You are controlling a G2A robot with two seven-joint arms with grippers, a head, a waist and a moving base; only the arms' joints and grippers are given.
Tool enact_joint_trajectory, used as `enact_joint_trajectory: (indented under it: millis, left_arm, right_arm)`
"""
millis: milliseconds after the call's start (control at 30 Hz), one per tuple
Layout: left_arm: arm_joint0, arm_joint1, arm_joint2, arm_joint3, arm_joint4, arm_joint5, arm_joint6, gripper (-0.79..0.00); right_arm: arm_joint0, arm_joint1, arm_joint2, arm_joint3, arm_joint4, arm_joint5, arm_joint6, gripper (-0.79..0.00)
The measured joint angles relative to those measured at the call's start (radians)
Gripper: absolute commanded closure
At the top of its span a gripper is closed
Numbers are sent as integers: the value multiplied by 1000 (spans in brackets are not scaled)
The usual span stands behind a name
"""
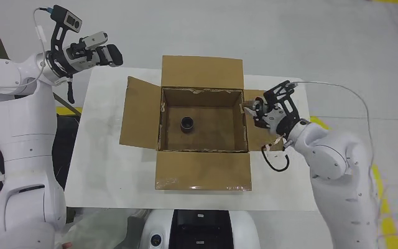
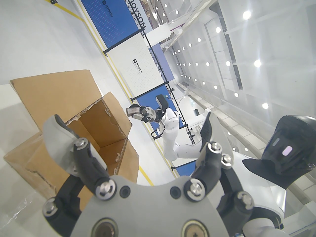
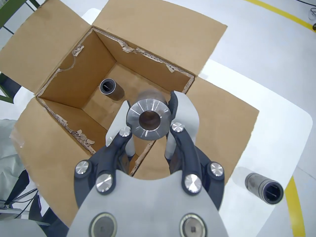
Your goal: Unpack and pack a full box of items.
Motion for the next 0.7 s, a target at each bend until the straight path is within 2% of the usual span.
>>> enact_joint_trajectory:
  millis: [333,700]
  left_arm:
    - [0,0,0,0,0,0,0,-785]
    - [0,0,0,0,0,0,0,-785]
  right_arm:
    - [-120,19,154,1,19,40,-58,0]
    - [-204,30,259,13,26,126,-81,0]
